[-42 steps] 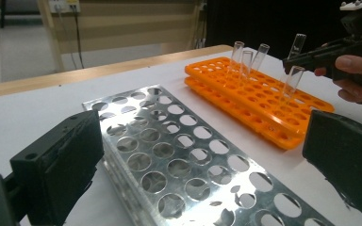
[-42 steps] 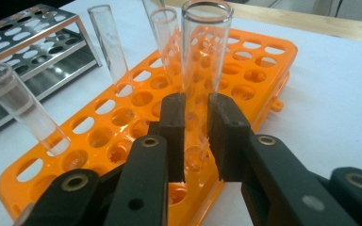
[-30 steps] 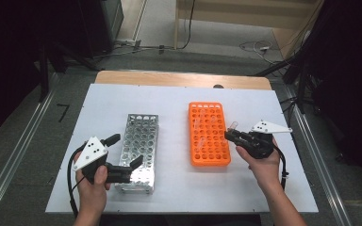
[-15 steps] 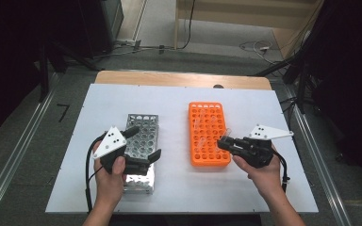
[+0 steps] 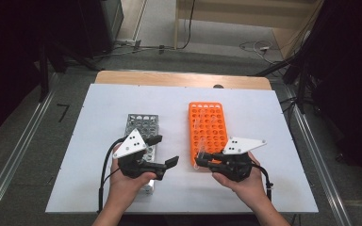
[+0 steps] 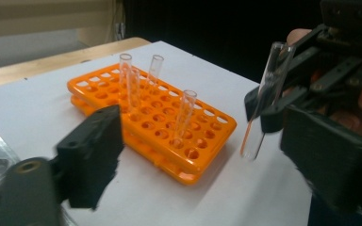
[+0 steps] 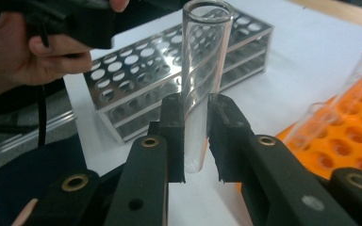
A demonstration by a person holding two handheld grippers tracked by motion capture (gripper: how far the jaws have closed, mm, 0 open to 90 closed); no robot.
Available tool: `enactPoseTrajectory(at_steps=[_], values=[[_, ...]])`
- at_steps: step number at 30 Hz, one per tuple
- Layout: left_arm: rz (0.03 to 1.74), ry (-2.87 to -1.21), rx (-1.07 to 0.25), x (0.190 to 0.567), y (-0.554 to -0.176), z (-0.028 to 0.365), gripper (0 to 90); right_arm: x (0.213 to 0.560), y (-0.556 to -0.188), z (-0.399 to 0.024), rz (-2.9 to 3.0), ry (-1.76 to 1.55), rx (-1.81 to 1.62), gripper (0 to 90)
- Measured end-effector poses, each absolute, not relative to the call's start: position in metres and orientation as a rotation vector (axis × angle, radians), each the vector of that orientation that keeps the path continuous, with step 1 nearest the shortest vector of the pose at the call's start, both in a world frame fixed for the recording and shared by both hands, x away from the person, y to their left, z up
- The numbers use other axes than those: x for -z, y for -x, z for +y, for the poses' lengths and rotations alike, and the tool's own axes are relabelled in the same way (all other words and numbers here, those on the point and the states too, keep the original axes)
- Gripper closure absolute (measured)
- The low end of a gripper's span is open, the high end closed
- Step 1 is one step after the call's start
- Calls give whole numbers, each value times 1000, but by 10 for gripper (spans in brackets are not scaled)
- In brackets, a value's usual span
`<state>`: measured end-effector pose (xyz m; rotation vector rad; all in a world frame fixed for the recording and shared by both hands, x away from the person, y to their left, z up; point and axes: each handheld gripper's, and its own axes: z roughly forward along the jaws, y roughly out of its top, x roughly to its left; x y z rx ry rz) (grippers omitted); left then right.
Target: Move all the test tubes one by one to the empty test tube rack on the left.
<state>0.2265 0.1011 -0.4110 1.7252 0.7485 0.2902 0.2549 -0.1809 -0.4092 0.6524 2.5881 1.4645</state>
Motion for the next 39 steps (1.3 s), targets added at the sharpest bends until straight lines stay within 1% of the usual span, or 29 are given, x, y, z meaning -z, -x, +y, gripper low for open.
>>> enactPoseTrajectory(at_steps=[5, 8, 15, 21, 28, 36, 38, 39], values=[[741, -1762, -265, 411, -224, 90, 330, 420, -252, -168, 2609, -664, -1393, 742], [728, -1777, -256, 412, -223, 84, 389, 425, -250, -161, 2626, -653, -1359, 742], [711, -1841, -261, 415, -221, 70, 573, 427, -245, -151, 2653, -607, -1329, 742], [699, -1856, -246, 416, -220, 68, 686, 429, -242, -144, 2663, -581, -1290, 742], [694, -1880, -248, 417, -220, 65, 750, 431, -242, -143, 2660, -580, -1286, 742], [712, -1874, -210, 417, -224, 68, 758, 433, -243, -143, 2647, -565, -1294, 738], [715, -1879, -220, 417, -224, 68, 759, 435, -243, -146, 2643, -560, -1319, 714], [715, -1879, -220, 417, -224, 68, 759, 435, -244, -147, 2649, -551, -1323, 683]])
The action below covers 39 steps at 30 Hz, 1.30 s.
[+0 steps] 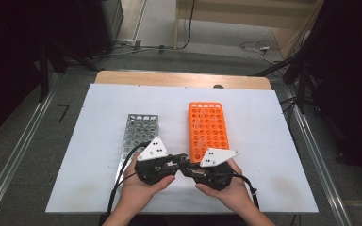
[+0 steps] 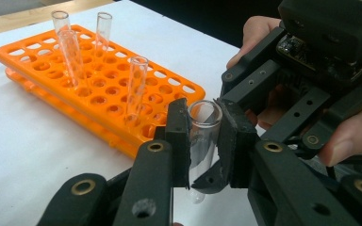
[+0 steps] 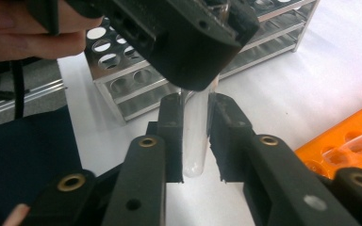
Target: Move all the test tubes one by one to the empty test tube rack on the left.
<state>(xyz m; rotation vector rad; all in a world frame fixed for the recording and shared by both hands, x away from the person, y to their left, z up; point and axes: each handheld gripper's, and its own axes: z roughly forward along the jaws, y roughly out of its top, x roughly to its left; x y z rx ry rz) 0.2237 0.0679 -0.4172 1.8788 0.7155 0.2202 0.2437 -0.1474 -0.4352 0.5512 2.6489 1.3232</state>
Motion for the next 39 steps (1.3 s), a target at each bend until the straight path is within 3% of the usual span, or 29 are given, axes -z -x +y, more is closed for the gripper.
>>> enactPoseTrajectory(at_steps=[12, 18, 25, 39], values=[[789, -1839, -262, 414, -232, 91, 759, 427, -249, -177, 2557, -606, -1481, 233], [805, -1823, -294, 409, -236, 103, 760, 428, -253, -195, 2525, -643, -1516, 88], [820, -1820, -330, 400, -249, 117, 759, 427, -252, -221, 2445, -693, -1563, 0], [851, -1806, -398, 387, -272, 129, 759, 433, -248, -273, 2358, -801, -1513, 0]])
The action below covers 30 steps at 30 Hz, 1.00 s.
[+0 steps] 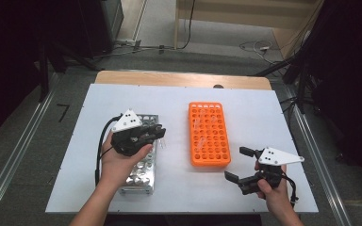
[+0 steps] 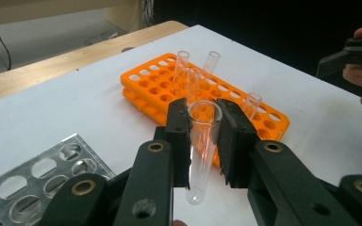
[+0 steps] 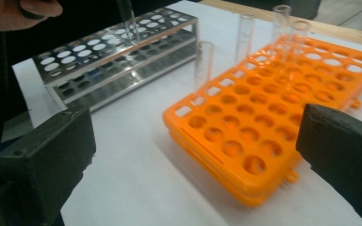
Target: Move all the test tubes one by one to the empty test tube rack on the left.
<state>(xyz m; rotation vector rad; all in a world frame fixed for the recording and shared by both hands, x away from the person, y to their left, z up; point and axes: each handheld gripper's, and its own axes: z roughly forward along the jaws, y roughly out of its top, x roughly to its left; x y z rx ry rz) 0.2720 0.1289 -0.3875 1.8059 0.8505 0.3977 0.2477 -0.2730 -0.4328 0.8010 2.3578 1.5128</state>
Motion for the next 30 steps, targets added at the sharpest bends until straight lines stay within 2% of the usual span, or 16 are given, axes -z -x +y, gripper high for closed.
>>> enactPoseTrajectory(at_steps=[10, 30], values=[[892, -1797, -448, 382, -295, 139, 759, 439, -253, -307, 2287, -891, -1490, 0], [979, -1737, -523, 385, -339, 156, 759, 449, -262, -321, 2258, -930, -1489, 0]])
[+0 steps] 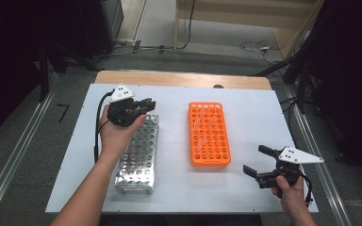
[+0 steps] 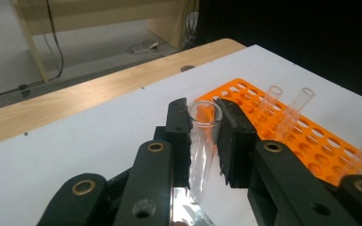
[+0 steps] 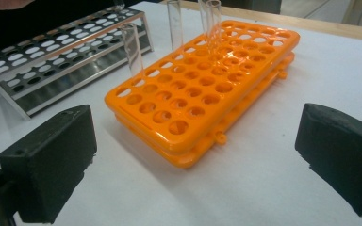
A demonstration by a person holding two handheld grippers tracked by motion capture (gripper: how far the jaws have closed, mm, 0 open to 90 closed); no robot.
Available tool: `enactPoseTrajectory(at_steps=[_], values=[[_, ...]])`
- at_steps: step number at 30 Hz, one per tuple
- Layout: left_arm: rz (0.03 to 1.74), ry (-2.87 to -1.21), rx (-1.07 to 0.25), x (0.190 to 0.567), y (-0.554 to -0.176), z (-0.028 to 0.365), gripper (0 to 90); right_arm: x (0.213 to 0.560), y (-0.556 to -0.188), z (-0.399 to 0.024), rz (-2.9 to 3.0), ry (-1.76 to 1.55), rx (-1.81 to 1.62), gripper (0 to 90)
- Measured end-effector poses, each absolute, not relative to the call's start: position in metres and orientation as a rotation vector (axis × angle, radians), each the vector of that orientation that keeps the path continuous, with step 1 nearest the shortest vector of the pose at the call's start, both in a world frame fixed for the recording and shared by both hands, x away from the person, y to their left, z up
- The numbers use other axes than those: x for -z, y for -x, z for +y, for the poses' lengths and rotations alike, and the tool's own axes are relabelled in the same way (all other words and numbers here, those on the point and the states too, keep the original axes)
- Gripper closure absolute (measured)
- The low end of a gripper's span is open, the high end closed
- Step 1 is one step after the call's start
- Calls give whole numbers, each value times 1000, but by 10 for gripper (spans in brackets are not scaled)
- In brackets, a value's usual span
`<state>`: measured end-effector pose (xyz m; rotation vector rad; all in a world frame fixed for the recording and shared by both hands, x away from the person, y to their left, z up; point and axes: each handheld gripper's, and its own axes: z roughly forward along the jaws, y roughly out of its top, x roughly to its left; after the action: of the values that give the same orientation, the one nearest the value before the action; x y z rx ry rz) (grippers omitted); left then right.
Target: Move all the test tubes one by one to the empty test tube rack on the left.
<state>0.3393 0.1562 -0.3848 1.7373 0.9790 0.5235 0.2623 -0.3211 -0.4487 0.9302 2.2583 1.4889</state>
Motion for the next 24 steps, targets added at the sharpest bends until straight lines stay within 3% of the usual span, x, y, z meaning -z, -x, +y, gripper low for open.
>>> enactPoseTrajectory(at_steps=[24], values=[[1031, -1808, -580, 413, -355, 149, 759, 451, -261, -319, 2257, -924, -1459, 0]])
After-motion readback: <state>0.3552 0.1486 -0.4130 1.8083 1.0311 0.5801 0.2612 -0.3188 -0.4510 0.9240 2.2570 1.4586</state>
